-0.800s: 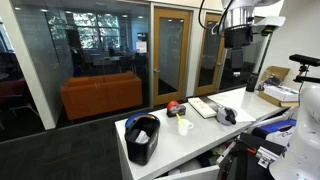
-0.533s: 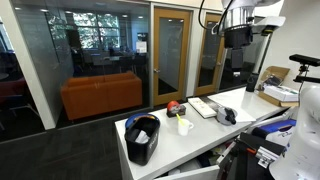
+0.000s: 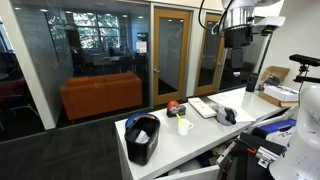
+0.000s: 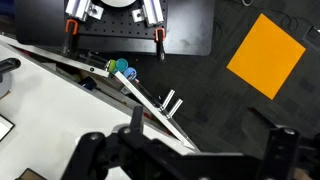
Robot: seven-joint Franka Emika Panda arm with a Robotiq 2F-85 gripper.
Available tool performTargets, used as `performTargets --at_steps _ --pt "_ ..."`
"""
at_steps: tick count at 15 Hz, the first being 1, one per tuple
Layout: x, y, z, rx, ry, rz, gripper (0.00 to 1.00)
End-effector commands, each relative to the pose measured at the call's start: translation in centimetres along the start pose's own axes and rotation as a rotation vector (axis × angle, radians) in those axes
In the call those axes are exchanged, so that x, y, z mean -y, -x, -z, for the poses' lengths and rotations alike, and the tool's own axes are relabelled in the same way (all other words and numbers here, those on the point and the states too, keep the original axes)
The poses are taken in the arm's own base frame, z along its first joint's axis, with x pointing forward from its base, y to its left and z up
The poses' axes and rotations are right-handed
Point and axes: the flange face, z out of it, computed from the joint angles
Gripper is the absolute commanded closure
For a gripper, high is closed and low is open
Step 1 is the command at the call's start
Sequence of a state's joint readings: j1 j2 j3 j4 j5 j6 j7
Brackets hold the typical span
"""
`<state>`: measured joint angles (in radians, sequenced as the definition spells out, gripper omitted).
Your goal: Take the yellow pen out of the white mug
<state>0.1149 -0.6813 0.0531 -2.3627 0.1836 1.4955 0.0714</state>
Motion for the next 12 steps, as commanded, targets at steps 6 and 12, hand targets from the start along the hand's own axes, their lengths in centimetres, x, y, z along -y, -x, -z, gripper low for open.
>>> performTargets --at_steps 6,12 --pt "-0.5 -1.5 0.4 -0.071 0.019 -0.002 0.00" --pt "-1.2 -5.3 -0.8 -0.168 0.055 -0.019 0.00"
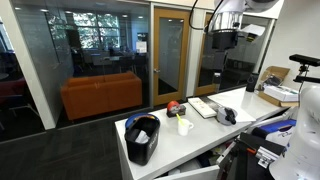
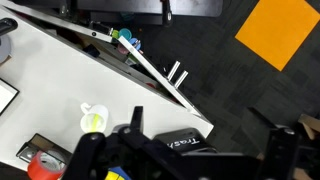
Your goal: Take the yellow pen out of the white mug
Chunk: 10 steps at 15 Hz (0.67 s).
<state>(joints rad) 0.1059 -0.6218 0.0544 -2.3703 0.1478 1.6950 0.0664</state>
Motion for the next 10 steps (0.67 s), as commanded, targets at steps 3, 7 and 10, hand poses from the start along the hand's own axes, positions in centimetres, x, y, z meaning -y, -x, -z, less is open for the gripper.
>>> performTargets --at_steps 3,7,10 --pt "-1.2 -3.6 -2.8 -0.052 0.045 -0.036 0.00" --pt "-2.6 -6.8 -5.1 -0.078 0.056 -0.086 0.00" --pt "-3.5 -8.8 -6.8 -0.099 0.065 -0.107 0.00"
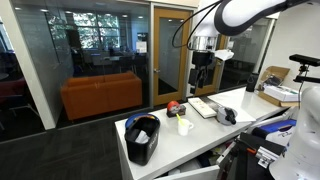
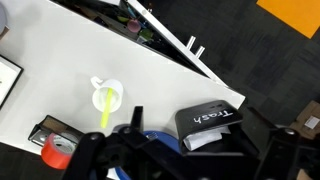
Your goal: Take the yellow pen out of the white mug
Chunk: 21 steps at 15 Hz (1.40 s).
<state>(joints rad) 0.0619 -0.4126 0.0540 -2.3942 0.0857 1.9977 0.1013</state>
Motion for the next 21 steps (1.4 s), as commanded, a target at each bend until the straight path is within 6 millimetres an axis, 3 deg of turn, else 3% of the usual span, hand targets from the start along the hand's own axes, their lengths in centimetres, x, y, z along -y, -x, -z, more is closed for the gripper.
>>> performTargets --at_steps 1,8,12,14,21 --pt "-0.6 -2.1 -1.5 -0.026 0.013 -0.026 0.00" --pt "-1.9 -5.7 -4.0 -0.087 -0.003 -0.037 0.00" --pt "-4.3 -8.0 -4.8 -0.113 -0.002 -0.074 0.00" --pt "-4.3 -7.2 -4.9 -0.102 -0.010 -0.086 0.00" --pt "-4.7 -7.8 -5.0 -0.102 -0.010 -0.092 0.00"
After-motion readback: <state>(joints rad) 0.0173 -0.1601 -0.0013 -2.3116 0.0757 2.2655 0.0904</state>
